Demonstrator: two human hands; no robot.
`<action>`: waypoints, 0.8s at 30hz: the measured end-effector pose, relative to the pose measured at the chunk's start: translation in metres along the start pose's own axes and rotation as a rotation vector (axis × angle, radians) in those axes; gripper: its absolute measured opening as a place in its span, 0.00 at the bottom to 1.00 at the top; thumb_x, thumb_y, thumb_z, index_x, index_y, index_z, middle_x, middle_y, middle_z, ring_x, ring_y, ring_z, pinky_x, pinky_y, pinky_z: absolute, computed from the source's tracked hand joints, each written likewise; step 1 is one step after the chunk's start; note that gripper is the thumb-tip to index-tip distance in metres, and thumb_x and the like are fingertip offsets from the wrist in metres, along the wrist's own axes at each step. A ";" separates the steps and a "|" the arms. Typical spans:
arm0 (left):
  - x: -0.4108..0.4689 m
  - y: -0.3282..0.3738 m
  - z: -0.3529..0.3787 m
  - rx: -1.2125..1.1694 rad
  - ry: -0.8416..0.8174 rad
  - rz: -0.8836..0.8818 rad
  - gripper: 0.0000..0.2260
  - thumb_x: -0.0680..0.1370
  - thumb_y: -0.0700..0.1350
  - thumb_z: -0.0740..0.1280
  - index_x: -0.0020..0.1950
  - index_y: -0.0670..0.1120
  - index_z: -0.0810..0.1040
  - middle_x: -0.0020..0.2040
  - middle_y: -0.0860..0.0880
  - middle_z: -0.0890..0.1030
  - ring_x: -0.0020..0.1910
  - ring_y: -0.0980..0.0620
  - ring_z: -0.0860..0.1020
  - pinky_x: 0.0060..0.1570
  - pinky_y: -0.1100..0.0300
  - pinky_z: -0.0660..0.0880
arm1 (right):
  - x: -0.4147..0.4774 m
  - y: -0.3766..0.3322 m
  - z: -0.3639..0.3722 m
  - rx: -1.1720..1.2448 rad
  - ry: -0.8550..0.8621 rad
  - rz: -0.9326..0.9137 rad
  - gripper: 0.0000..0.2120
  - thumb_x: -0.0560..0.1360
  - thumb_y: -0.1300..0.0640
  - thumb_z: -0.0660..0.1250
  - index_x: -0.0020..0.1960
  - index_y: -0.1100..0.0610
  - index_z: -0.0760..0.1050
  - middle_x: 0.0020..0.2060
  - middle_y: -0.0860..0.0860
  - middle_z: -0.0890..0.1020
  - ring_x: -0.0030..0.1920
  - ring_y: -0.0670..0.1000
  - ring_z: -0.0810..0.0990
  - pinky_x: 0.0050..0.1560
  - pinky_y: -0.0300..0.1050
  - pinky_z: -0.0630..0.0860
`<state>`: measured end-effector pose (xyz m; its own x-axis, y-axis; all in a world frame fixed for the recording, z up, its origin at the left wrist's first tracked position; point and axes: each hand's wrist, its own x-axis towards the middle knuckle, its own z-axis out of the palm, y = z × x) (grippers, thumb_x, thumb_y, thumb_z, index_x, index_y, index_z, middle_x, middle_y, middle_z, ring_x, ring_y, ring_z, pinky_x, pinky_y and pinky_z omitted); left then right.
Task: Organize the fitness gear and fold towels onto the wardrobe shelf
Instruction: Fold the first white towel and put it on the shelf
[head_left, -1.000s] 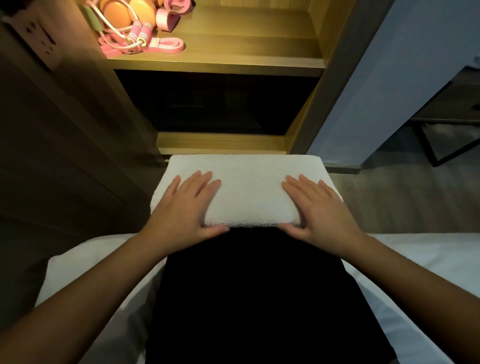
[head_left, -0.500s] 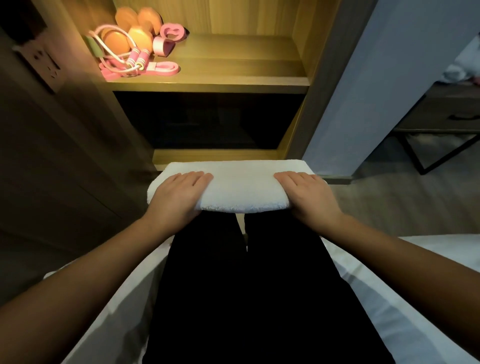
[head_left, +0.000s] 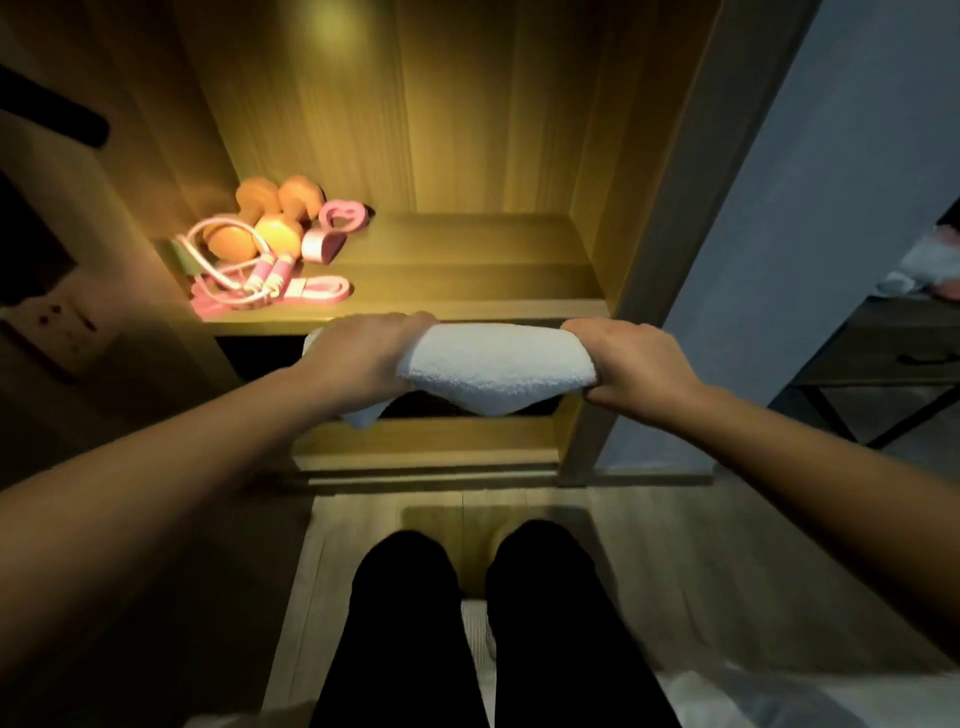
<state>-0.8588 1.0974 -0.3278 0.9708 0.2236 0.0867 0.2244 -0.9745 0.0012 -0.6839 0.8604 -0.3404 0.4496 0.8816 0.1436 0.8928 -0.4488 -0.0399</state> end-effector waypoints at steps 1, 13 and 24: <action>0.017 -0.007 -0.007 -0.008 0.037 0.022 0.23 0.74 0.55 0.67 0.68 0.52 0.70 0.55 0.49 0.81 0.53 0.45 0.79 0.44 0.52 0.74 | 0.017 0.009 -0.006 -0.004 0.023 -0.001 0.25 0.68 0.54 0.72 0.63 0.47 0.71 0.55 0.48 0.80 0.54 0.55 0.79 0.42 0.46 0.73; 0.211 -0.081 0.020 0.067 0.267 0.032 0.24 0.73 0.45 0.71 0.67 0.46 0.70 0.51 0.43 0.81 0.50 0.41 0.79 0.51 0.50 0.75 | 0.198 0.098 0.023 -0.154 0.185 0.108 0.20 0.71 0.52 0.71 0.60 0.52 0.70 0.54 0.52 0.80 0.52 0.57 0.79 0.50 0.51 0.73; 0.213 -0.086 0.134 0.203 0.322 0.223 0.29 0.73 0.41 0.74 0.73 0.40 0.69 0.74 0.38 0.66 0.73 0.36 0.65 0.71 0.40 0.61 | 0.195 0.123 0.139 -0.260 0.388 0.073 0.26 0.66 0.66 0.75 0.63 0.60 0.76 0.60 0.58 0.80 0.59 0.62 0.79 0.55 0.56 0.76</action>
<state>-0.6603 1.2313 -0.4432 0.9288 -0.0398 0.3684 0.0560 -0.9678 -0.2456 -0.4825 0.9973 -0.4551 0.4224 0.7487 0.5109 0.8001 -0.5729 0.1781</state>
